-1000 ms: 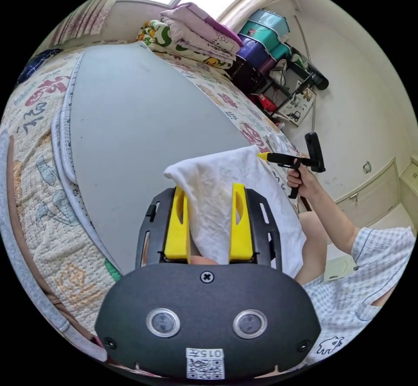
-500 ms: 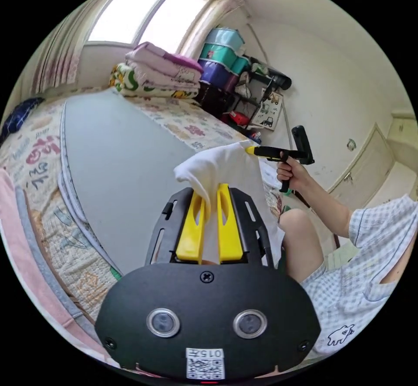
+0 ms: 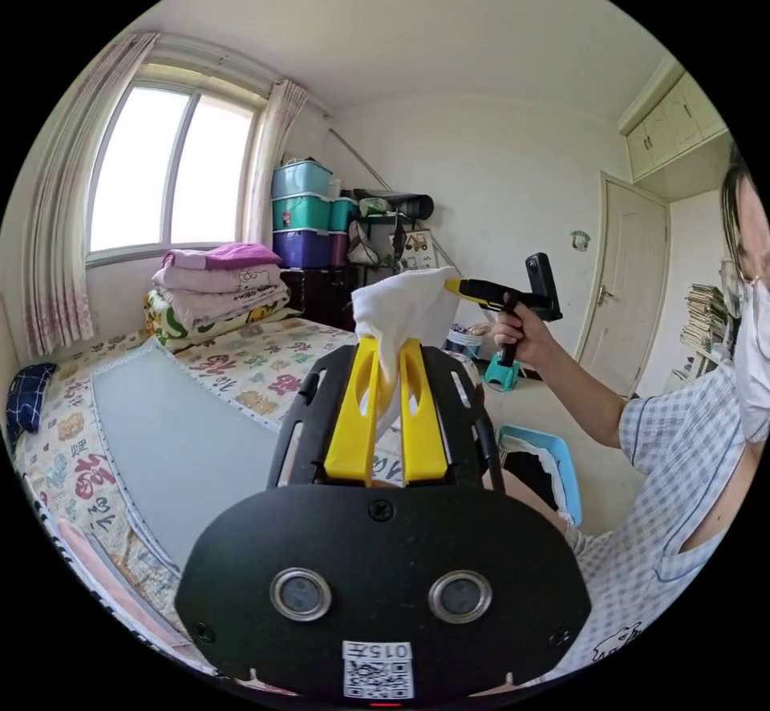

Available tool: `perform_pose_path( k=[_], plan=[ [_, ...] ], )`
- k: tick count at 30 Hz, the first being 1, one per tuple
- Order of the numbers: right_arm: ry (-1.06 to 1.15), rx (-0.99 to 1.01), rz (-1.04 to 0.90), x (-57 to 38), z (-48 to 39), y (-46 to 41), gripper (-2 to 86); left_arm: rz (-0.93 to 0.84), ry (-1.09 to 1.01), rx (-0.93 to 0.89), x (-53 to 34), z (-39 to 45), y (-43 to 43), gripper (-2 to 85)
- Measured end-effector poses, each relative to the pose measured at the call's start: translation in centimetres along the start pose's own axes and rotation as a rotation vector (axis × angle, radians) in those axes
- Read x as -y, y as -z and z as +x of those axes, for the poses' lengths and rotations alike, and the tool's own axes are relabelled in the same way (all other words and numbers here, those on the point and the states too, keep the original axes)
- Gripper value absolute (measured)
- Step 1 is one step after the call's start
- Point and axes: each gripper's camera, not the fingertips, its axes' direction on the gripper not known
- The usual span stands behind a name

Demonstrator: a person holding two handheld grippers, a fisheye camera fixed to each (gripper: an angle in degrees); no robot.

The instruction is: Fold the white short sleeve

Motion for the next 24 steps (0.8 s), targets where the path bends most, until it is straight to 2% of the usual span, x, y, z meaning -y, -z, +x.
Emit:
perform_pose_path(
  k=[8, 11, 15, 19, 21, 23, 24],
  plan=[
    [0.011, -0.266, 0.066, 1.3, 5.9, 9.4, 0.5, -0.018, 0.05, -0.225, 3.5, 4.6, -13.4, 2.0],
    [-0.013, -0.358, 0.044, 1.6, 9.7, 9.6, 0.6, -0.054, 0.089, -0.303, 3.6, 4.9, -19.6, 2.5],
    [-0.062, -0.454, -0.041, 1.6, 16.5, 6.4, 0.9, -0.133, 0.119, -0.316, 2.6, 4.4, -27.6, 3.1],
    [-0.199, -0.565, -0.202, 1.0, 27.5, -2.8, 2.1, -0.263, 0.216, -0.192, -0.6, 1.2, -39.0, 4.7],
    [-0.295, -0.614, -0.296, 0.1, 32.3, -7.6, 3.6, -0.335, 0.281, -0.057, -2.5, -0.9, -43.2, 5.8],
    [-0.433, -0.757, -0.419, -0.8, 36.2, -11.6, 6.1, -0.434, 0.299, 0.223, -4.2, -3.1, -45.7, 7.2],
    [-0.461, -0.76, -0.423, -0.7, 36.6, -12.1, 6.5, -0.445, 0.306, 0.257, -4.4, -3.5, -45.6, 7.3]
  ],
)
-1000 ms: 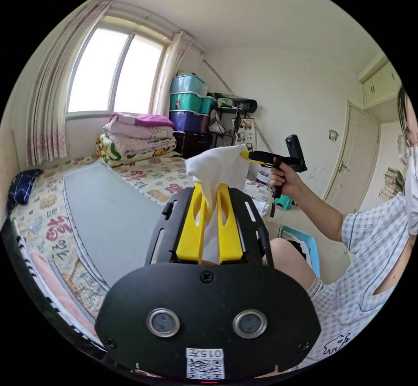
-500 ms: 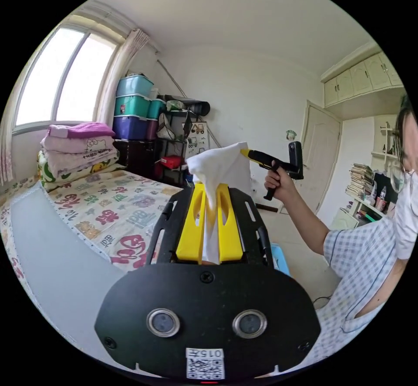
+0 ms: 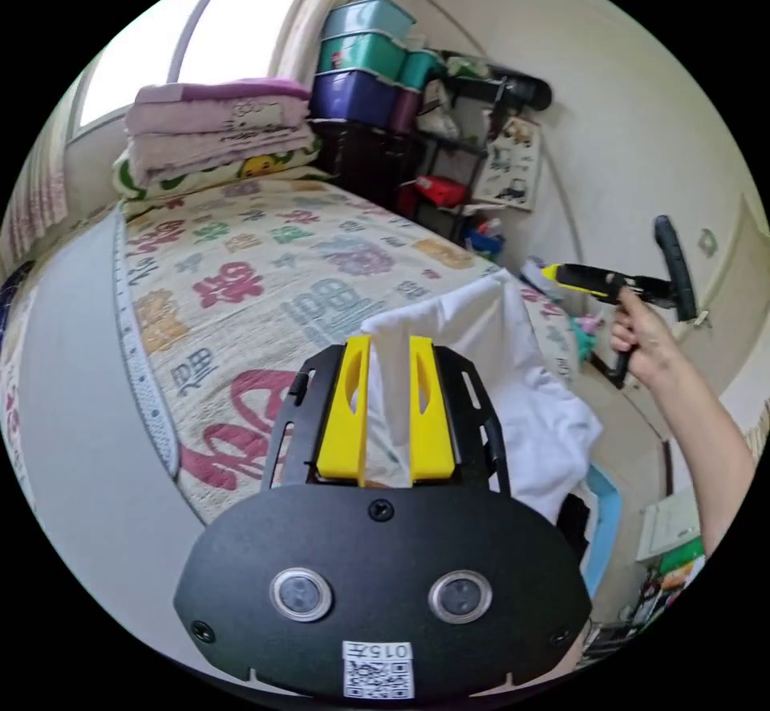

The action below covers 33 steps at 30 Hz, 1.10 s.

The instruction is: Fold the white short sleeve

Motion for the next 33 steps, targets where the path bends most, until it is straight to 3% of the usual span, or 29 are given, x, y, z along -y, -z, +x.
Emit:
perform_pose_path(
  k=[6, 11, 16, 23, 33],
  plan=[
    [0.012, 0.143, 0.08, 3.5, -6.3, 5.5, 5.5, 0.098, -0.003, -0.063, -4.4, -2.6, 7.4, 6.8],
    [-0.016, 0.405, 0.205, 3.7, -14.6, 19.6, 5.3, 0.154, 0.014, -0.176, -12.0, -3.0, 17.8, 6.1],
    [0.068, 0.67, 0.294, -0.2, -21.6, 32.5, 4.5, 0.211, 0.027, -0.174, -19.4, -3.5, 27.9, 5.8],
    [0.278, 0.576, 0.457, -10.2, -28.6, 45.3, -0.3, 0.327, 0.073, -0.101, -30.1, -5.6, 42.8, 5.1],
    [0.513, 0.534, 0.445, -20.7, -33.5, 47.5, -0.6, 0.387, 0.244, -0.059, -43.0, -11.1, 54.9, 1.0]
  ],
)
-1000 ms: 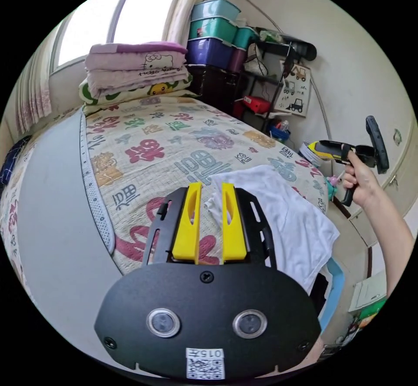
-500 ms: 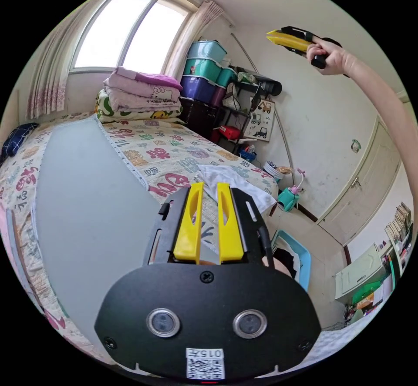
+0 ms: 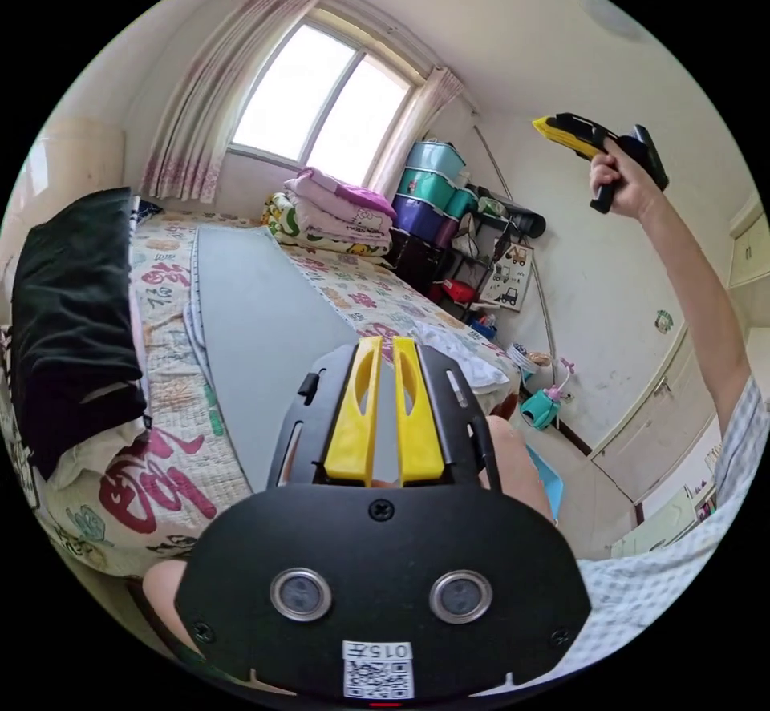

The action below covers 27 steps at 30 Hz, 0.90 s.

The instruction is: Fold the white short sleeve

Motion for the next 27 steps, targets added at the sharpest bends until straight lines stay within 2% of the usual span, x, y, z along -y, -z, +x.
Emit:
perform_pose_path(
  k=[3, 6, 9, 11, 13, 15, 18, 22, 27],
  plan=[
    [0.093, 0.014, 0.031, -1.8, -1.5, 0.9, -0.6, 0.032, 0.058, -0.042, -1.1, -0.9, 3.6, 0.4],
    [0.079, 0.131, 0.016, -3.0, -1.8, 2.1, -0.6, 0.075, 0.035, 0.017, -3.1, -0.5, 7.0, 0.0],
    [0.13, 0.586, 0.094, -5.3, -2.4, 6.2, -0.6, 0.065, 0.045, 0.089, -4.6, -0.7, 9.7, -0.4],
    [0.092, 0.986, 0.213, -7.7, -1.8, 10.0, -0.6, 0.093, 0.087, 0.105, -5.7, -1.3, 12.2, -0.7],
    [0.031, 1.12, 0.268, -8.9, -1.6, 12.4, -0.6, 0.113, 0.115, 0.129, -6.4, -1.5, 13.9, -0.8],
    [0.041, 1.135, 0.271, -9.6, -2.8, 14.6, -0.6, 0.122, 0.13, 0.155, -7.0, -1.5, 15.3, -0.8],
    [0.221, 1.095, 0.218, -10.5, -7.2, 18.7, -0.7, 0.124, 0.142, 0.202, -8.0, -1.2, 17.6, -0.9],
    [0.398, 1.245, 0.237, -11.8, -9.6, 22.8, -0.7, 0.129, 0.178, 0.287, -9.5, -1.4, 20.4, -0.8],
    [0.356, 1.28, 0.359, -11.4, -6.6, 23.3, -0.7, 0.133, 0.275, 0.324, -11.1, -3.2, 22.6, -0.8]
  ],
)
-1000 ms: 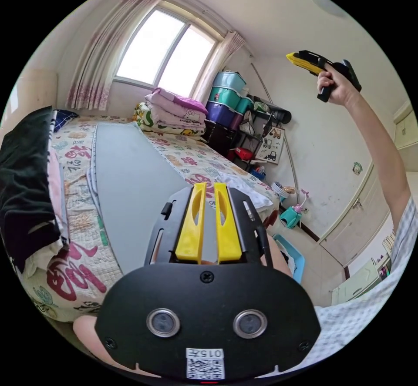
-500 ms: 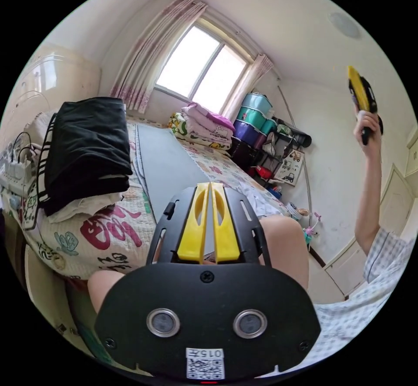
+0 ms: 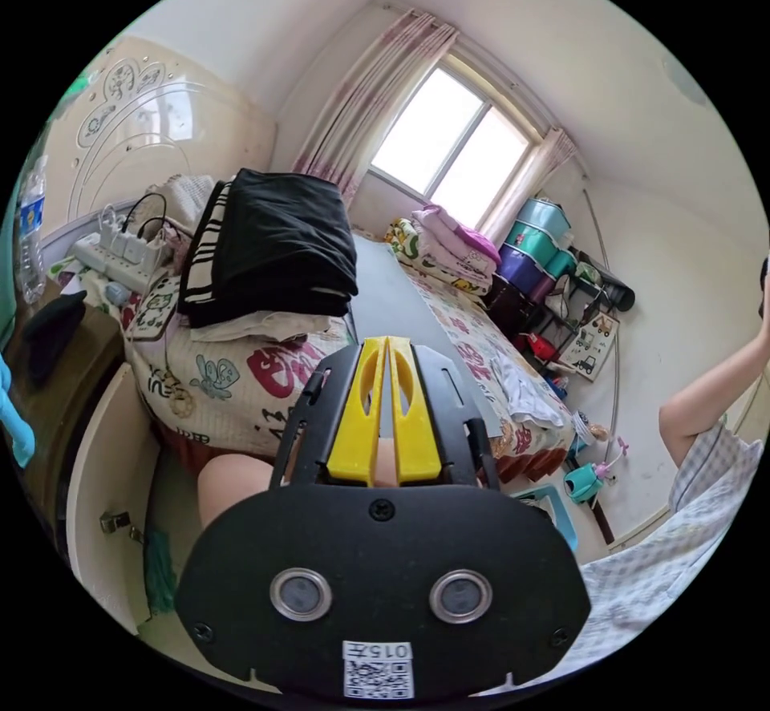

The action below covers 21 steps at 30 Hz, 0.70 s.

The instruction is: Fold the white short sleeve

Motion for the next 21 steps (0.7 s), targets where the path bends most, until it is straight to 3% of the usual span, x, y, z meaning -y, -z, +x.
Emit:
perform_pose_path(
  k=[7, 13, 18, 21],
  plan=[
    [0.032, 0.06, 0.15, -1.7, 2.2, 6.2, -0.7, -0.021, 0.023, 0.094, 1.6, -1.3, -1.0, -0.2],
    [0.052, -0.033, 0.173, -4.7, 6.9, 9.2, -0.7, -0.045, 0.005, 0.228, 4.8, -2.1, -3.9, 4.4],
    [-0.058, -0.108, 0.096, -9.3, 15.8, 9.1, -0.6, -0.099, -0.054, 0.409, 7.9, -2.6, -6.6, 13.1],
    [-0.105, -0.039, -0.04, -13.8, 21.6, 7.1, -0.6, -0.128, -0.118, 0.511, 9.3, -2.5, -8.1, 14.0]
  ],
)
